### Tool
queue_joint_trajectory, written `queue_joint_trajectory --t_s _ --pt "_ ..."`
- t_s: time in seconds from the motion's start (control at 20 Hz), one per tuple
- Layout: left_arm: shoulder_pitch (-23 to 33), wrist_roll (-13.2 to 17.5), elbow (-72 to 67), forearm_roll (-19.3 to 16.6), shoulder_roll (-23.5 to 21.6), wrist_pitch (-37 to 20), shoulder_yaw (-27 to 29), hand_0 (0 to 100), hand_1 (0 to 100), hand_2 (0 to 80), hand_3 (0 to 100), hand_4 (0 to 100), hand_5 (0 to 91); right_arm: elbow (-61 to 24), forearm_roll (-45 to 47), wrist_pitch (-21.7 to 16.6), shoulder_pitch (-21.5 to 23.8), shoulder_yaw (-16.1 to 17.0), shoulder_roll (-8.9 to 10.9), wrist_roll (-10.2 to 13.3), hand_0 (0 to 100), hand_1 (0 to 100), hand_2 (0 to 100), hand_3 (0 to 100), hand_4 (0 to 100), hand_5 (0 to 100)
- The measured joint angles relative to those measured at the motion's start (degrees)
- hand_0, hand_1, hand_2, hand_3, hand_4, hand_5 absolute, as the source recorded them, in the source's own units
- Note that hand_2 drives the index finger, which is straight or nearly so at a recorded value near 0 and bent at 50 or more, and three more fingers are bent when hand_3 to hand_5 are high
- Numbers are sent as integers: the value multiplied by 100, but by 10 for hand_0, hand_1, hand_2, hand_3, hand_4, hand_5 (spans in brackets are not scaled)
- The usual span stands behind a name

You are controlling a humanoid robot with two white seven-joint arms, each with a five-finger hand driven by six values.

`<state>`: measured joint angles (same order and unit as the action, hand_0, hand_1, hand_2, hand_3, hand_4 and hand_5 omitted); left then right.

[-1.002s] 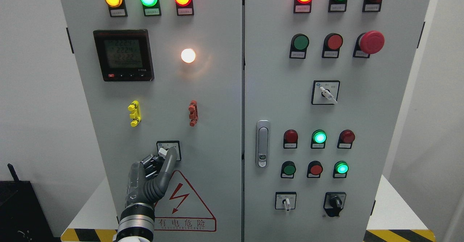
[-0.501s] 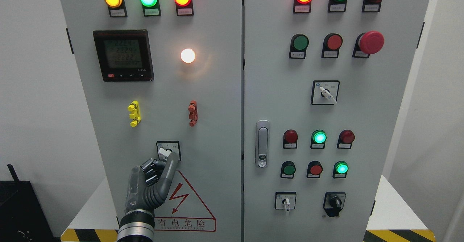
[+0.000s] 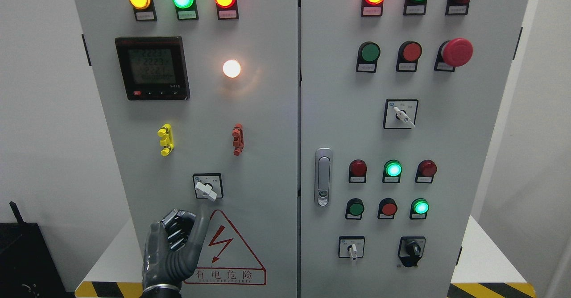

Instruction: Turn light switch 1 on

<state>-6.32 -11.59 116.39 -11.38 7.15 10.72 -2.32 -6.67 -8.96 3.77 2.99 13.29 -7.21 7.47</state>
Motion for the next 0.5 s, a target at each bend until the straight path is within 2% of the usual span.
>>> queue_joint_trajectory --t_s 0.15,0.25,0.4,0.45,0.5 --pt "719 -3 9 12 -87 -776 54 259 380 597 867 921 841 0 0 0 0 0 0 0 304 0 0 0 0 0" --pt "1195 -11 -72 80 -181 -1301 115 261 368 584 887 921 831 -1 0 0 -1 0 0 0 304 0 0 0 0 0" --pt "1848 -19 -387 288 -321 -2089 219 256 344 517 874 903 747 -1 0 0 -1 -1 0 0 304 0 0 0 0 0" --pt "2041 -19 -552 370 -380 -2313 252 255 334 493 826 889 673 -1 0 0 -1 -1 0 0 304 0 0 0 0 0" --pt "2204 -19 -737 479 -432 -2511 281 254 330 483 803 882 644 -1 0 0 -1 0 0 0 304 0 0 0 0 0"
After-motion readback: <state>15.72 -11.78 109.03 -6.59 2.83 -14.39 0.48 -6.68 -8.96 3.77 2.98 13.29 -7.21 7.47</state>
